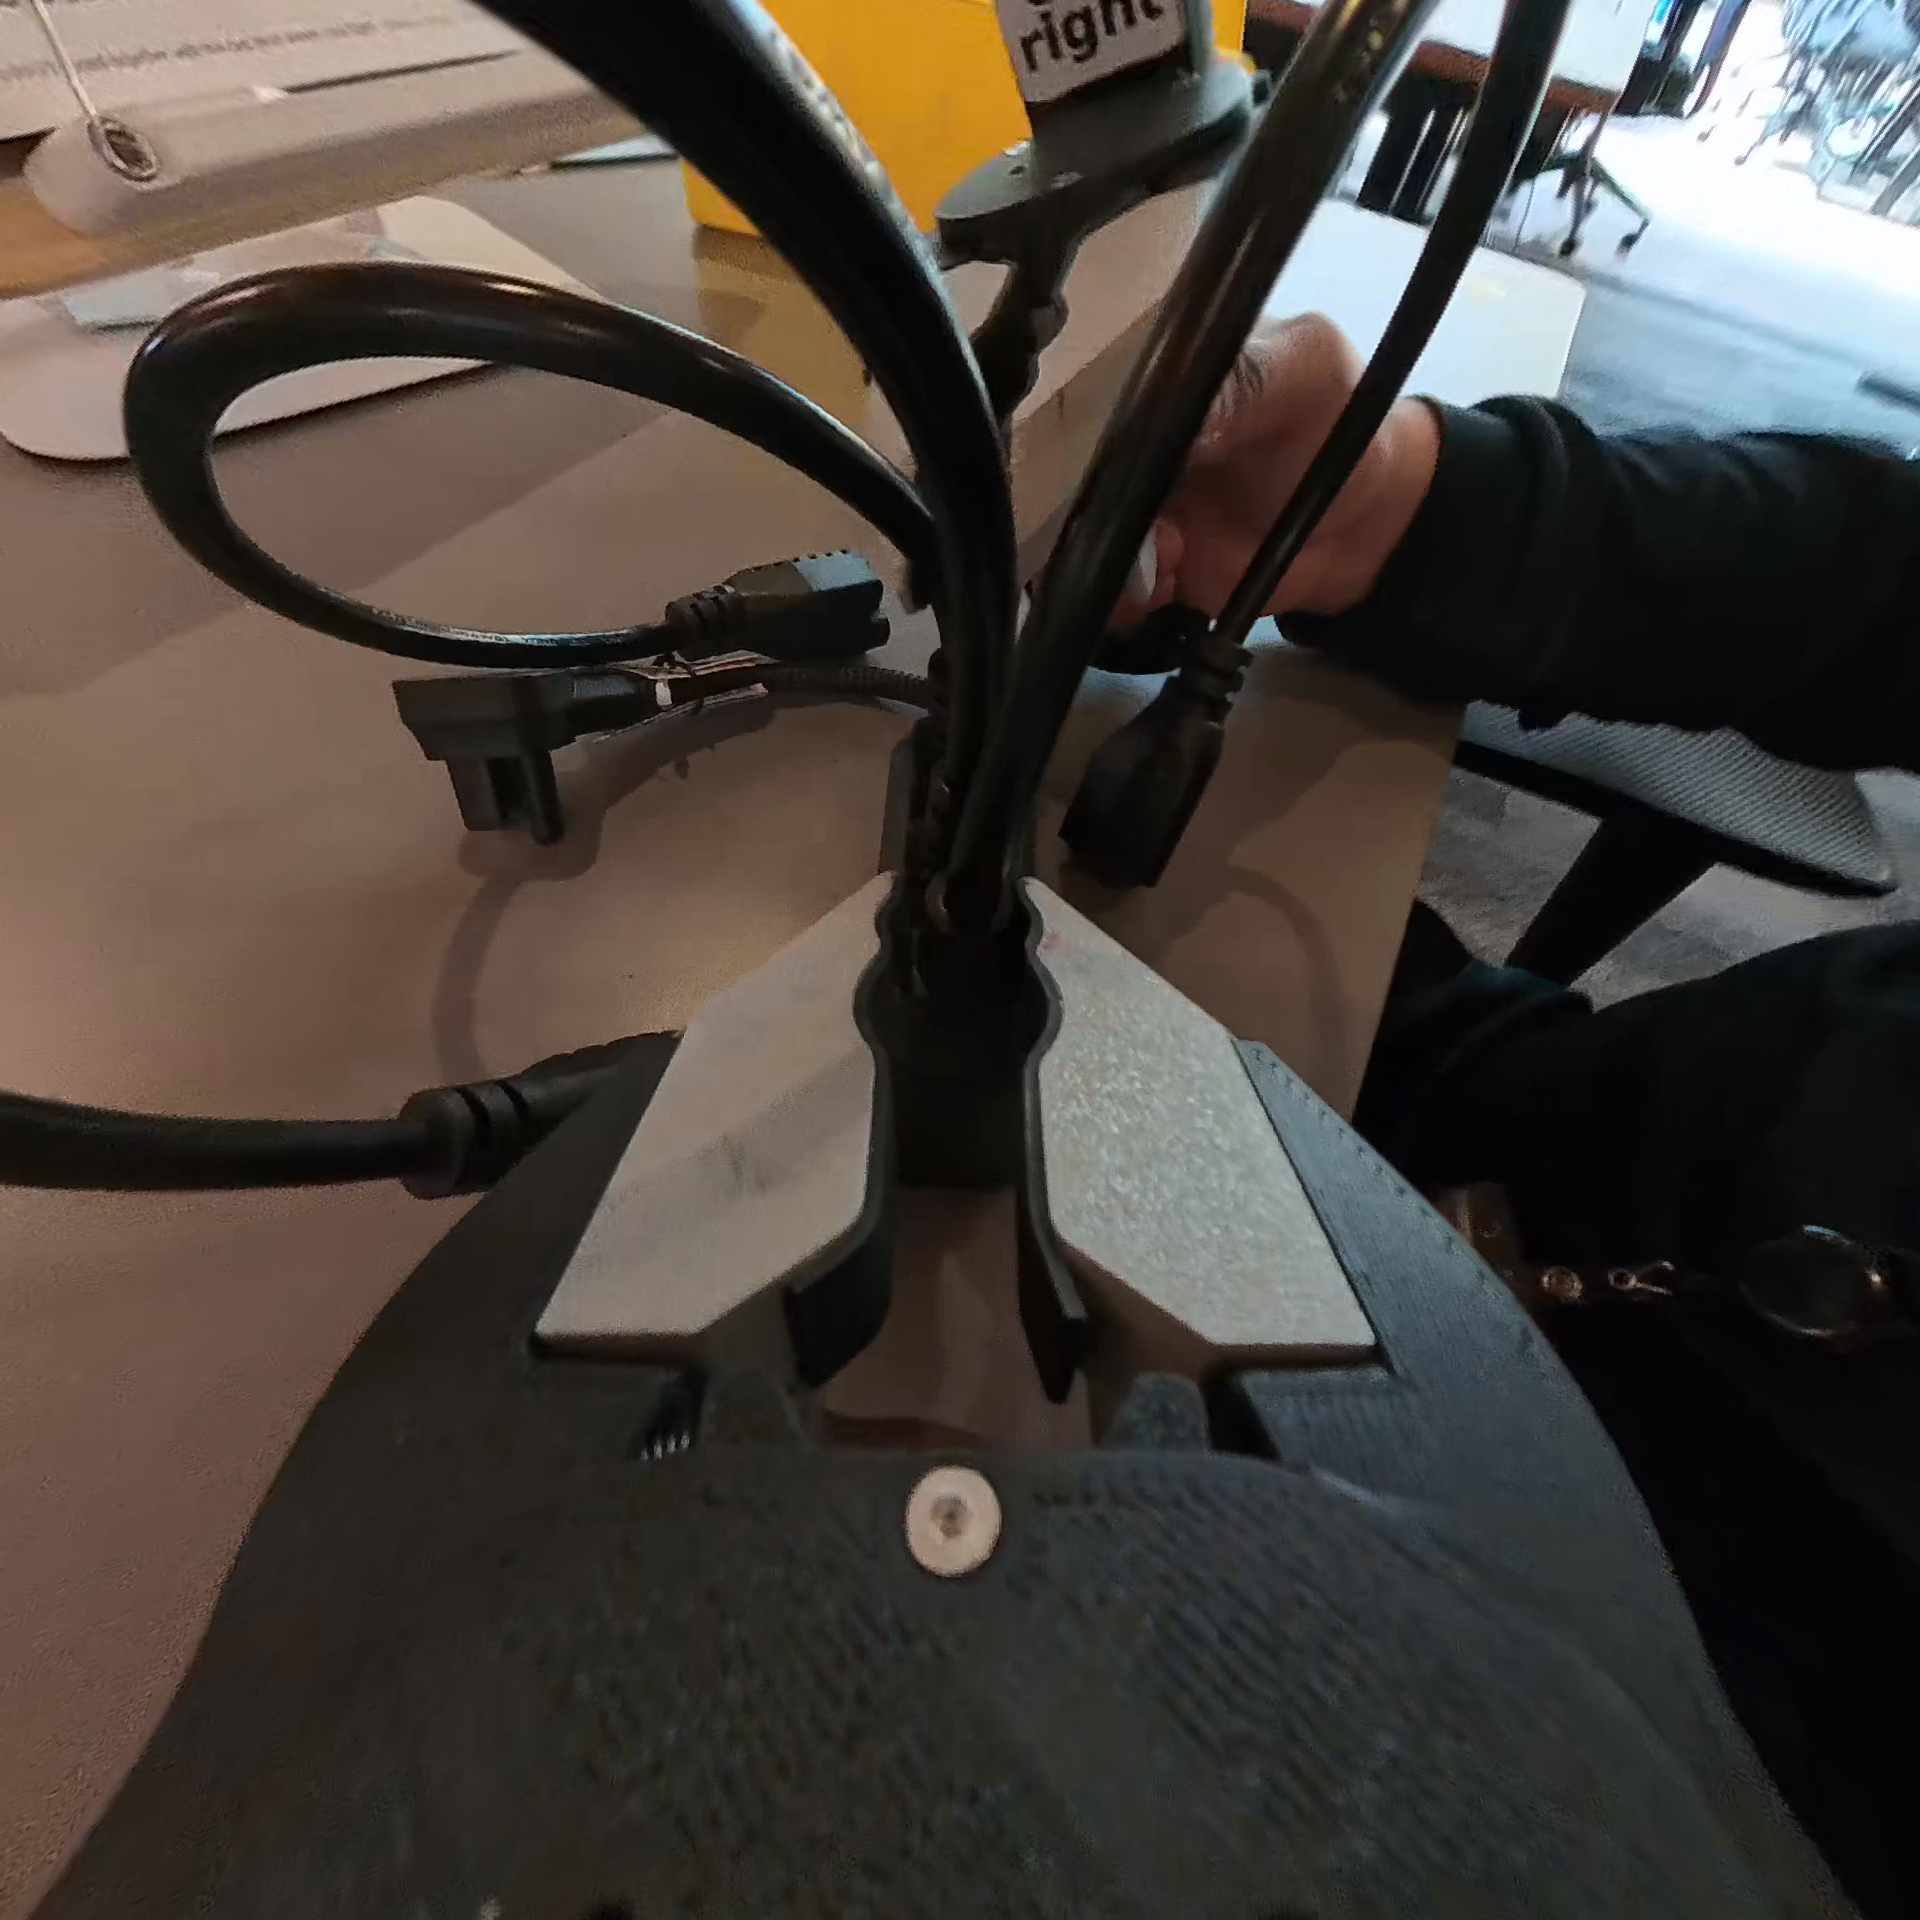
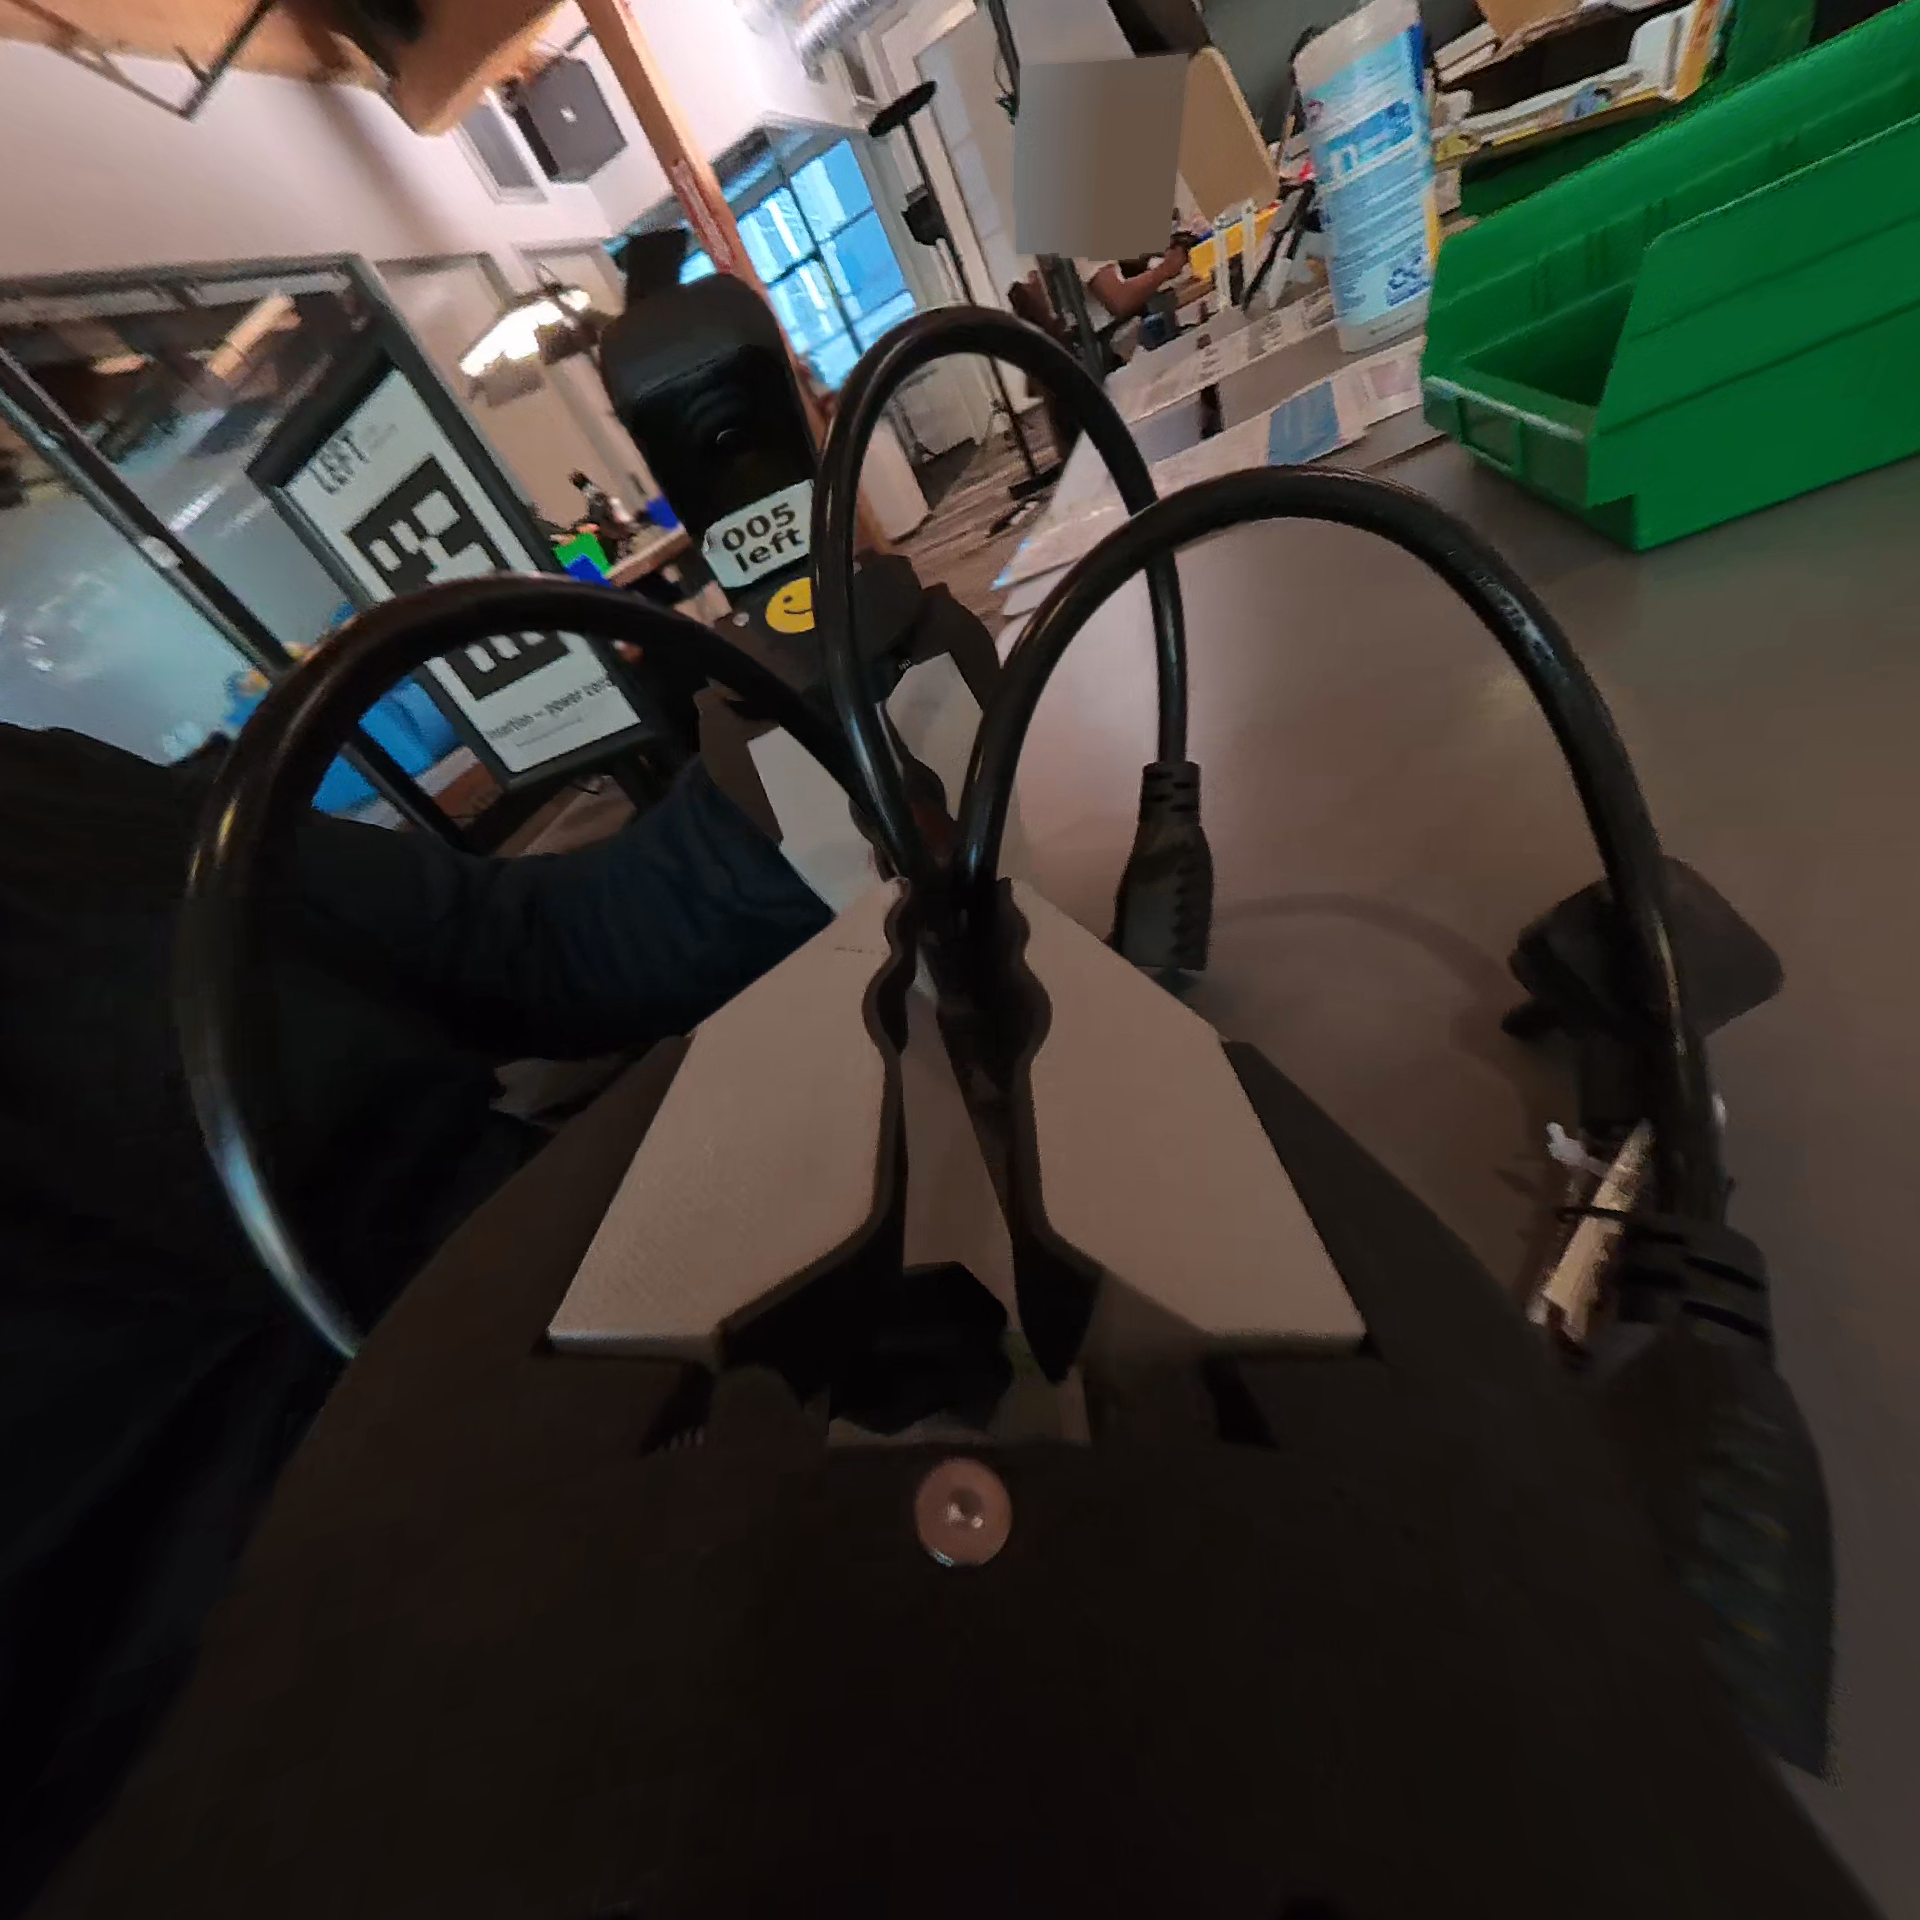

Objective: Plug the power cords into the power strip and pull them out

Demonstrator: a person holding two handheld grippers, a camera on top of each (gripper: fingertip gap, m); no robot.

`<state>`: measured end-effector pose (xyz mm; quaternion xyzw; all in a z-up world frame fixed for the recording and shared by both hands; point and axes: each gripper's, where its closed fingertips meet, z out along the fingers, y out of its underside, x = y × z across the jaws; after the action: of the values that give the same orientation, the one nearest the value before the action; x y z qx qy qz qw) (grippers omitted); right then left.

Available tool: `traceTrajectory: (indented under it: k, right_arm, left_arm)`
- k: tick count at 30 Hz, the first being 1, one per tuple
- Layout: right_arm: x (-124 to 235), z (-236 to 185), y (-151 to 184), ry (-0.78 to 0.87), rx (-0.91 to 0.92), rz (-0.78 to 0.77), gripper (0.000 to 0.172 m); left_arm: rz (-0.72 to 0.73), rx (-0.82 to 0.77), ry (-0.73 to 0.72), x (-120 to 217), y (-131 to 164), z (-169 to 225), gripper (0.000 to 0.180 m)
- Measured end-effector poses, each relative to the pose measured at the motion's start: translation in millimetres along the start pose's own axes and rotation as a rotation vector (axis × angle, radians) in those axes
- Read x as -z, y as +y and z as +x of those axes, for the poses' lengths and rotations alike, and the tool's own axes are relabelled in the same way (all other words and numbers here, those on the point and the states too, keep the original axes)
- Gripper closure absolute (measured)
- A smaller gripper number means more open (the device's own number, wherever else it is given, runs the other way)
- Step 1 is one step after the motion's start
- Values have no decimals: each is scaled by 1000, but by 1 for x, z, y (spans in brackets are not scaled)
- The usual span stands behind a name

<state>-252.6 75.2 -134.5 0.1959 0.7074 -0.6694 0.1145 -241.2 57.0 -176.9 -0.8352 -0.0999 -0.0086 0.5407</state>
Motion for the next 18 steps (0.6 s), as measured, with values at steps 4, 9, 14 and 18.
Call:
traceTrajectory:
  k: [4, 9, 14, 18]
  right_arm:
    - [8, 8, -3, 51, 9, 16, 169]
    - [12, 15, -5, 120, 37, 13, 168]
    - [8, 21, 5, 181, 84, -62, 166]
    - [4, 26, 15, 217, 101, -120, 165]
  left_arm:
    - [51, 72, -1, 4, -1, -12, 163]
    - [95, 173, -16, 14, -1, -30, 162]
    - [113, 220, -63, 20, 0, -44, 160]
    - [113, 219, -88, 21, 0, -47, 159]
